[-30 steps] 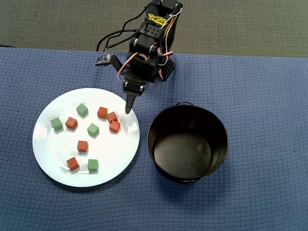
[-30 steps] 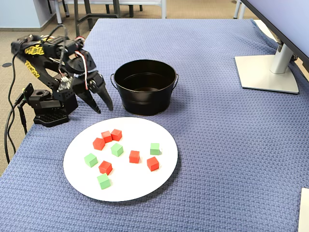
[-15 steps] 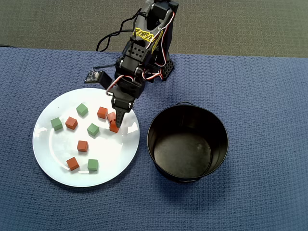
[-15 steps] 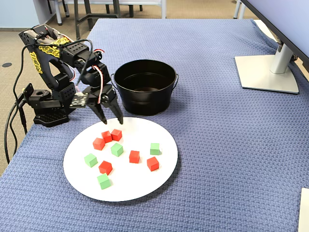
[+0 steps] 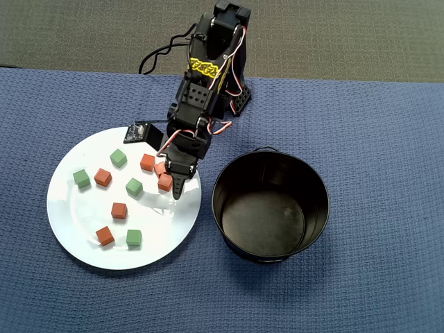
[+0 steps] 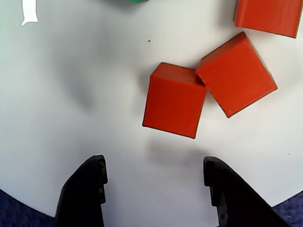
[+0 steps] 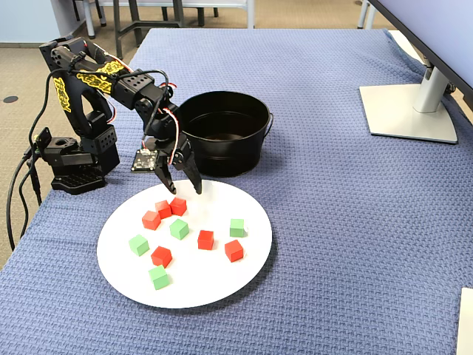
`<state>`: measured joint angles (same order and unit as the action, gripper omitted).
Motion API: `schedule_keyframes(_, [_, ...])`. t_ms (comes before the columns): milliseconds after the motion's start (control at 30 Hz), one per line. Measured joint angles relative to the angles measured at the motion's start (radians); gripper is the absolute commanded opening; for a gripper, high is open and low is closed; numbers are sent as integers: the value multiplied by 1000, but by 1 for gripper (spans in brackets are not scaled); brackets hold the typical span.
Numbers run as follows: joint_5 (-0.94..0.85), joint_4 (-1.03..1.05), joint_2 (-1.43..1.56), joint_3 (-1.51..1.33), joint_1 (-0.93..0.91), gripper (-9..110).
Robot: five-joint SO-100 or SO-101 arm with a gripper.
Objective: Pick up the red cubes from the white plate and place them in the black recipient
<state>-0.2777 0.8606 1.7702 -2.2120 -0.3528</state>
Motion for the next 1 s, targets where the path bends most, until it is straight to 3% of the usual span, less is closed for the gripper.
schedule_keyframes(633, [-29, -12, -164, 129, -120, 15])
schedule_keyframes(1000, [-31, -12, -164, 132, -126, 0])
